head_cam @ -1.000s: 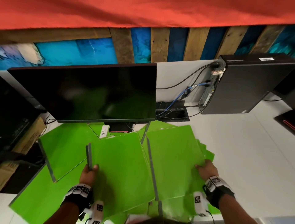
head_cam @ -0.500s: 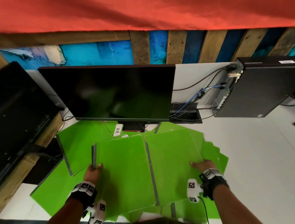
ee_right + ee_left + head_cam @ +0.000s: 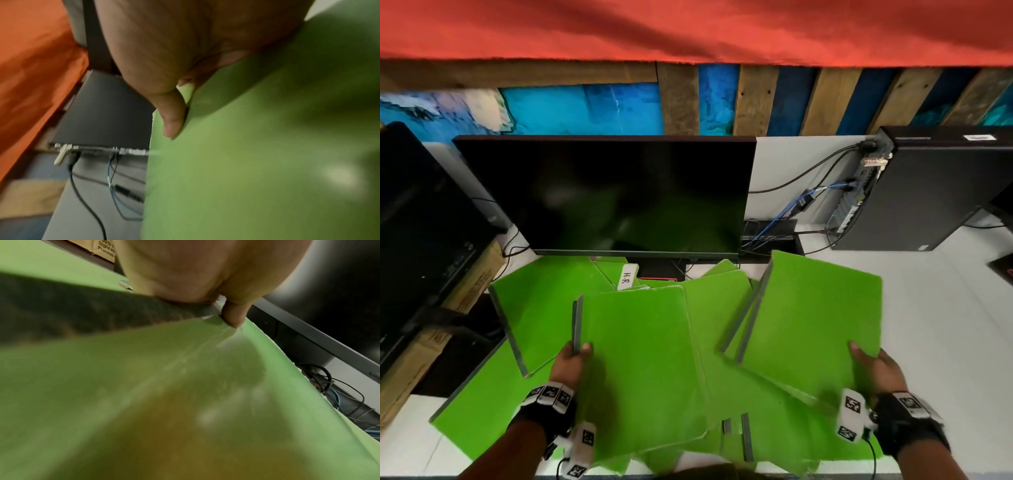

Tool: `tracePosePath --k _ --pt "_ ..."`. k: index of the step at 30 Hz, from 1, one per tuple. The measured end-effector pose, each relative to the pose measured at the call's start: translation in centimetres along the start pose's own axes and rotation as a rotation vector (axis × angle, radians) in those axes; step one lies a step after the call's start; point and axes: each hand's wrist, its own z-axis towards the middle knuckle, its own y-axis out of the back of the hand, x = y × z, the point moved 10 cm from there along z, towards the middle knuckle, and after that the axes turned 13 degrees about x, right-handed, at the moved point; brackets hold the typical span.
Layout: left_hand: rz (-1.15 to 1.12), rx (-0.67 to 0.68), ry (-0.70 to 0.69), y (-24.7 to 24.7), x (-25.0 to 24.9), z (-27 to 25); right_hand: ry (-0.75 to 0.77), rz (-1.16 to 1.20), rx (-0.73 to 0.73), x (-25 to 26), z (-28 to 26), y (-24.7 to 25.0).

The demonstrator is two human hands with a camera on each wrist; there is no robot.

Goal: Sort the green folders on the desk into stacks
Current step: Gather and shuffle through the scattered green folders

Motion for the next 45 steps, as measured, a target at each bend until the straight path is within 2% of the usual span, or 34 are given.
tracePosePath --k 3,7,10,17,20,25,28,30,34,38,40,45 --pt "-0.003 0.014 0.002 -0.9 0.0 0.4 -0.021 0.168 0.067 -1.3 -0.2 1.2" --pt "-0.004 0.042 -0.050 -3.8 -2.3 -0.5 -0.074 0.207 0.209 -3.9 0.7 -2.0" --pt "-0.042 0.091 -0.081 -6.8 -3.5 -0.5 -0.007 0.058 0.293 -3.1 0.6 -6.5" --pt "-0.028 0.120 -0.152 -11.2 -4.8 -2.2 0.097 -0.214 0.346 -0.3 -0.7 -14.2" --pt "-0.021 0.142 -0.160 -11.9 -4.3 -2.9 0.064 -0.434 0.387 -0.6 -0.6 -16.2" --pt "-0.056 0.123 -0.200 -11.6 -3.4 -4.5 0.065 -0.664 0.344 -0.6 -0.7 -18.2" --pt "-0.100 0.207 -0.220 -12.4 -3.1 -5.3 0.052 -0.778 0.378 -1.4 -1.1 -20.2" --pt "-0.096 0.215 -0.281 -12.0 -3.3 -5.4 0.032 -0.847 0.386 -1.7 -1.0 -21.0" --pt "-0.151 0.154 -0.281 -9.4 -2.7 -5.5 0.036 -0.923 0.413 -0.7 0.0 -21.6" --pt "-0.216 0.101 -0.240 -4.5 -1.0 -4.5 0.040 -0.926 0.230 1.0 1.2 -19.4" --pt "-0.199 0.049 -0.197 -2.0 0.6 -4.0 0.039 -0.961 0.201 1.4 1.6 -19.1" --pt "-0.179 -0.006 -0.111 0.4 3.5 -3.6 -0.082 -0.820 0.313 0.7 2.6 -19.9"
